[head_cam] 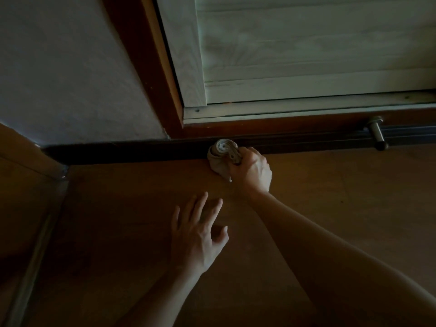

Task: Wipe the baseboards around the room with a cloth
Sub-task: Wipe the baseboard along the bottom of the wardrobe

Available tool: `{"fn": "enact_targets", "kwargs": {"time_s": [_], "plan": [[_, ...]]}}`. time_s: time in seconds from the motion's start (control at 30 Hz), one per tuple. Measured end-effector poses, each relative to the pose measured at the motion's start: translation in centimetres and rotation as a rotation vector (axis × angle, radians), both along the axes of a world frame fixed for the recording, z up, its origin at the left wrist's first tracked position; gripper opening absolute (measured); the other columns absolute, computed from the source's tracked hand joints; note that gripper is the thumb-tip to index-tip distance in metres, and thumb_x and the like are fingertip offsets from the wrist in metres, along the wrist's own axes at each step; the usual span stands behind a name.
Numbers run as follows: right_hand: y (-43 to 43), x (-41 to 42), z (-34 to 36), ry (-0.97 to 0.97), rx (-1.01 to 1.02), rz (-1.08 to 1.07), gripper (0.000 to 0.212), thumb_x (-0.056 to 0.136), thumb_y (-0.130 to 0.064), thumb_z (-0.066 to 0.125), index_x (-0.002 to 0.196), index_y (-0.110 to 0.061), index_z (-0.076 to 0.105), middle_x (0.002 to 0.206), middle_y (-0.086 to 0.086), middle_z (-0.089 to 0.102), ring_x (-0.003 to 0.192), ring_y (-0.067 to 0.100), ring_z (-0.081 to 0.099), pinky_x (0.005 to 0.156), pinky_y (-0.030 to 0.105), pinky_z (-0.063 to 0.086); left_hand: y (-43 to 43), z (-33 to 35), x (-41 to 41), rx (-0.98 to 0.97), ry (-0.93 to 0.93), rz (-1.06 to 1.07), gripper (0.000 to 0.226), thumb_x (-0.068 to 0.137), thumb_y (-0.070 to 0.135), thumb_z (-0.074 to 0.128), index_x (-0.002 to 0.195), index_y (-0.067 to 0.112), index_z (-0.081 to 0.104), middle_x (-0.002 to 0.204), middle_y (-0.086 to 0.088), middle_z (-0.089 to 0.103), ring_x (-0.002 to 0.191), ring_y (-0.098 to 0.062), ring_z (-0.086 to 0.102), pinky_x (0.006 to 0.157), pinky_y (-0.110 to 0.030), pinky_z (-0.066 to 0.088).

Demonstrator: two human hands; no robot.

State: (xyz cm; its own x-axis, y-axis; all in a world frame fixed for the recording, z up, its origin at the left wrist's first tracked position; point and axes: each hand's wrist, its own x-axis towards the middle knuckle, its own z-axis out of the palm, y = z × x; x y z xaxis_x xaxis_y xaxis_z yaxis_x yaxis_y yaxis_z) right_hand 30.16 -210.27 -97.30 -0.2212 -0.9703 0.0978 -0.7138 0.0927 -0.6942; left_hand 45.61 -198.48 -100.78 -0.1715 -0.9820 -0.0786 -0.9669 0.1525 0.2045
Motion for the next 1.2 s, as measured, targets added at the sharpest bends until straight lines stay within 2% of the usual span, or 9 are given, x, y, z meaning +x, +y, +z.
{"fn": "enact_targets", "kwargs": {"time_s": [0.07, 0.13, 0.2, 0.37, 0.6, 0.77, 0.9, 1.0, 1.2], "plan": [[0.3, -1.6, -0.3, 0.028, -0.011, -0.028, 0.059, 0.073, -0.066, 0.046, 0.097, -0.017, 0.068, 0.093, -0.002, 0.063, 0.077, 0.017, 0.058, 0.060, 0.029, 0.039, -0.2, -0.1, 0.0, -0.001, -0.006, -0.006, 0.065, 0.087, 0.067, 0.036, 0.148, 0.044, 0.042, 0.161, 0.003, 0.035, 0.148, -0.021, 0.032, 0.118, -0.055, 0.024], [0.5, -3.8, -0.9, 0.075, -0.010, -0.116, 0.030, 0.084, -0.044, 0.062, 0.096, -0.017, 0.068, 0.093, -0.001, 0.064, 0.079, 0.022, 0.062, 0.060, 0.028, 0.038, -0.3, -0.2, 0.1, -0.003, -0.020, -0.008, 0.065, 0.087, 0.067, 0.036, 0.148, 0.044, 0.043, 0.160, 0.003, 0.037, 0.147, -0.021, 0.034, 0.117, -0.055, 0.026], [0.8, -5.9, -1.3, 0.065, 0.004, -0.241, 0.020, 0.086, -0.036, 0.066, 0.096, -0.018, 0.068, 0.095, 0.000, 0.065, 0.086, 0.026, 0.063, 0.064, 0.032, 0.043, -0.4, -0.3, 0.2, -0.009, -0.041, -0.012, 0.065, 0.087, 0.069, 0.036, 0.148, 0.044, 0.043, 0.159, 0.003, 0.038, 0.145, -0.022, 0.036, 0.115, -0.056, 0.030], [1.1, -6.5, -1.1, 0.045, 0.039, -0.291, 0.023, 0.088, -0.035, 0.067, 0.100, -0.015, 0.067, 0.102, 0.003, 0.063, 0.098, 0.029, 0.061, 0.080, 0.048, 0.053, -0.6, -0.3, 0.1, 0.001, -0.065, -0.009, 0.066, 0.087, 0.070, 0.033, 0.149, 0.046, 0.040, 0.160, 0.003, 0.037, 0.145, -0.023, 0.036, 0.115, -0.056, 0.030], [1.0, -6.9, -1.1, 0.031, 0.019, -0.343, 0.026, 0.087, -0.036, 0.067, 0.102, -0.015, 0.068, 0.102, 0.003, 0.064, 0.099, 0.029, 0.061, 0.079, 0.047, 0.053, -0.8, -0.2, -0.1, 0.011, -0.069, -0.016, 0.067, 0.087, 0.071, 0.031, 0.149, 0.046, 0.038, 0.160, 0.003, 0.036, 0.145, -0.023, 0.036, 0.115, -0.055, 0.029], [0.6, -5.8, -0.8, 0.051, 0.028, -0.206, 0.023, 0.087, -0.033, 0.069, 0.102, -0.016, 0.069, 0.098, 0.002, 0.063, 0.089, 0.024, 0.062, 0.072, 0.046, 0.055, -0.8, -0.3, 0.0, 0.028, -0.074, -0.019, 0.069, 0.087, 0.073, 0.024, 0.152, 0.051, 0.026, 0.165, 0.007, 0.024, 0.150, -0.019, 0.024, 0.120, -0.053, 0.019], [1.2, -7.8, -1.0, 0.019, 0.031, -0.359, 0.028, 0.088, -0.038, 0.066, 0.105, -0.016, 0.069, 0.103, 0.005, 0.067, 0.093, 0.026, 0.064, 0.072, 0.037, 0.050, -0.9, -0.5, 0.2, 0.045, -0.085, -0.026, 0.071, 0.086, 0.076, 0.015, 0.153, 0.053, 0.013, 0.167, 0.009, 0.014, 0.152, -0.019, 0.015, 0.121, -0.052, 0.014], [1.5, -8.7, -1.2, -0.004, 0.043, -0.438, 0.027, 0.089, -0.037, 0.063, 0.102, -0.013, 0.069, 0.100, 0.006, 0.068, 0.092, 0.028, 0.065, 0.075, 0.043, 0.054, -1.0, -0.7, 0.2, 0.044, -0.085, -0.031, 0.071, 0.086, 0.077, 0.015, 0.153, 0.053, 0.010, 0.167, 0.009, 0.012, 0.152, -0.019, 0.015, 0.121, -0.052, 0.014], [1.2, -7.4, -1.1, 0.046, 0.012, -0.287, 0.029, 0.089, -0.038, 0.066, 0.107, -0.016, 0.068, 0.106, 0.002, 0.064, 0.097, 0.025, 0.059, 0.074, 0.038, 0.047, -1.0, -0.6, 0.1, 0.054, -0.090, -0.025, 0.071, 0.086, 0.076, 0.016, 0.153, 0.053, 0.010, 0.167, 0.010, 0.011, 0.152, -0.018, 0.013, 0.121, -0.051, 0.011]]}}
